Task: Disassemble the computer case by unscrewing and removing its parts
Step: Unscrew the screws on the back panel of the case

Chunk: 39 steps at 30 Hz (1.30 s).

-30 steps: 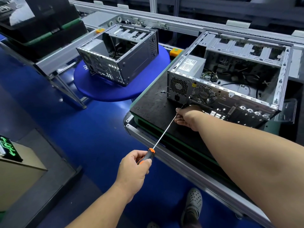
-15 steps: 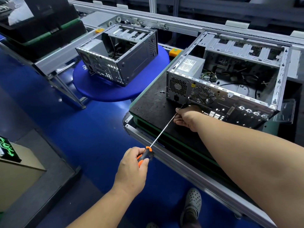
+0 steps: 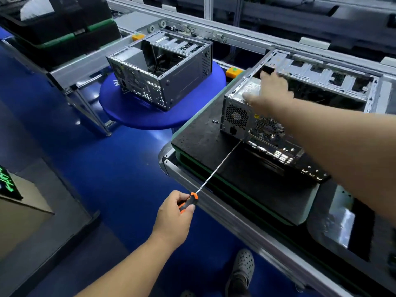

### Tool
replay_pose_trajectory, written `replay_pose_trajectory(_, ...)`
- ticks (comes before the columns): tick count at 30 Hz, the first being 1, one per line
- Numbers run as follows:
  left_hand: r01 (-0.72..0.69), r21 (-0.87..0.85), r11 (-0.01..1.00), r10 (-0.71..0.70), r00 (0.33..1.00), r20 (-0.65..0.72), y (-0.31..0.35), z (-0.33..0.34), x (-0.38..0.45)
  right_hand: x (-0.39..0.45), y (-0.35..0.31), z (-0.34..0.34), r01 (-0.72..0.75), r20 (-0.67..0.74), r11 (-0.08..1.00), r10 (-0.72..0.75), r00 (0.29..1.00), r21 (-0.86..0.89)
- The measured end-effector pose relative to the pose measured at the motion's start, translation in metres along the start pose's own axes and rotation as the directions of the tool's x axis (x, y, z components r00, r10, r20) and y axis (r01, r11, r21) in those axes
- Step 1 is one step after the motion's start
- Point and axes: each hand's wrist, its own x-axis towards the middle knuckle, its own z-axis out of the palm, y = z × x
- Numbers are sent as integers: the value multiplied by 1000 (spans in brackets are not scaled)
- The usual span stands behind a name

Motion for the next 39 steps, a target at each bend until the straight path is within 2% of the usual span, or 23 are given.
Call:
replay_pose_trajectory(1, 0, -11, 1000, 0, 1000, -6, 0, 1, 1, 3, 5, 8, -36, 100, 999, 35, 994, 2)
replay_pose_trajectory(3, 0, -5, 1000, 0, 1000, -31, 0, 3, 3, 10, 8, 19, -47, 176, 998, 39, 984, 43)
replay_pose_trajectory(9, 21, -7, 1000, -21, 995, -93, -3, 3, 15, 16, 10, 22, -62, 206, 997, 49, 977, 56)
replay_pose_trajectory(16, 44, -95, 995, -49, 998, -50, -9, 5, 20, 17, 10, 24, -66, 236, 997, 53, 970, 48)
replay_pose_trajectory(19, 115, -206, 972, -119, 993, -7, -7, 4, 20, 17, 9, 23, -65, 239, 997, 54, 969, 38)
replay_pose_trajectory(22, 342, -400, 851, -293, 939, 180, -4, 4, 19, 16, 9, 23, -63, 234, 997, 51, 971, 44)
replay_pose_trajectory(25, 623, -516, 588, -414, 780, 469, -1, -1, 19, 15, 10, 24, -60, 229, 997, 48, 972, 44)
replay_pose_trajectory(26, 690, -530, 493, -418, 722, 552, 1, -3, 19, 15, 10, 24, -58, 226, 997, 47, 973, 41)
replay_pose_trajectory(27, 719, -535, 445, -413, 694, 590, 1, -5, 18, 15, 11, 24, -53, 220, 998, 43, 974, 38)
replay_pose_trajectory(28, 712, -532, 458, -406, 700, 588, 2, -5, 18, 15, 11, 24, -47, 209, 998, 39, 977, 34)
replay_pose_trajectory(29, 682, -521, 513, -402, 727, 556, 2, -4, 18, 15, 12, 24, -43, 192, 999, 37, 981, 28)
replay_pose_trajectory(33, 448, -402, 799, -334, 886, 323, -1, -2, 20, 7, 9, 20, -4, 77, 1000, 5, 997, -15)
replay_pose_trajectory(36, 289, -244, 926, -238, 947, 218, -3, -4, 21, -7, 7, 13, 133, -82, 991, -133, 988, -15)
replay_pose_trajectory(37, 243, -189, 951, -210, 961, 179, -4, -4, 22, -17, 8, 14, 219, -169, 976, -219, 961, -17)
replay_pose_trajectory(39, 161, -82, 984, -152, 983, 102, -4, -3, 24, -47, 11, 24, 460, -355, 888, -436, 827, -19)
